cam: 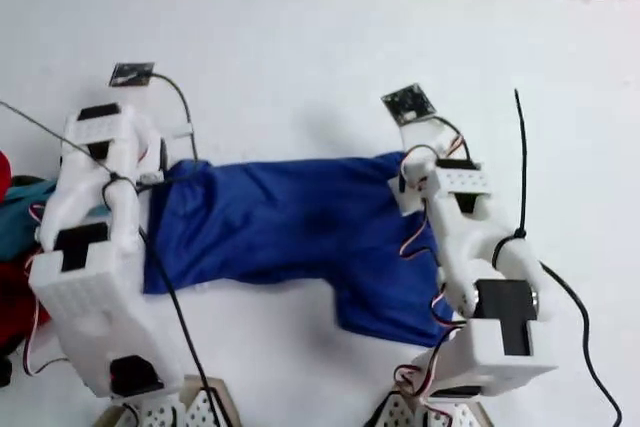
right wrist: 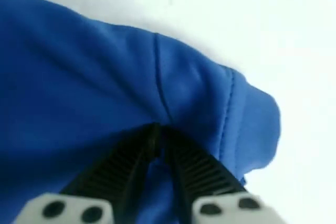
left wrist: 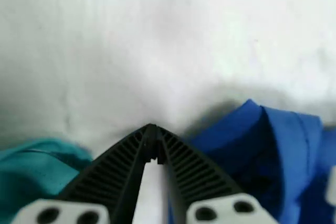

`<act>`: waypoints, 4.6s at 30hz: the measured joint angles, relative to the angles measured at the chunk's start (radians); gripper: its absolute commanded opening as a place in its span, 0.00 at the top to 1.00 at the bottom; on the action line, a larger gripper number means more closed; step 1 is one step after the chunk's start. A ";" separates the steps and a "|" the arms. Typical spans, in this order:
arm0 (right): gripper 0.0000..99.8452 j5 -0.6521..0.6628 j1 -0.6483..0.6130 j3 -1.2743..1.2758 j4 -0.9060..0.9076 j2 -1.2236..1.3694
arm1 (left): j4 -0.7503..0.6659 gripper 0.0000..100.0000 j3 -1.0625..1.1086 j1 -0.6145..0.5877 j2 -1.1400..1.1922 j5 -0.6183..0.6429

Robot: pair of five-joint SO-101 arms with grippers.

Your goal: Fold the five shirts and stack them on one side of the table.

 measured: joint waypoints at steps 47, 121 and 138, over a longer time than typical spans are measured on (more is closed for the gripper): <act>0.98 0.012 0.087 -0.094 0.091 0.011 | 0.365 0.98 -0.353 0.037 0.189 -0.031; 0.98 0.089 -0.095 0.537 0.377 -0.847 | 0.201 0.98 0.373 0.064 -0.463 -0.224; 0.98 0.562 0.187 0.750 0.451 -0.957 | 0.305 0.98 -0.072 0.020 0.032 -0.152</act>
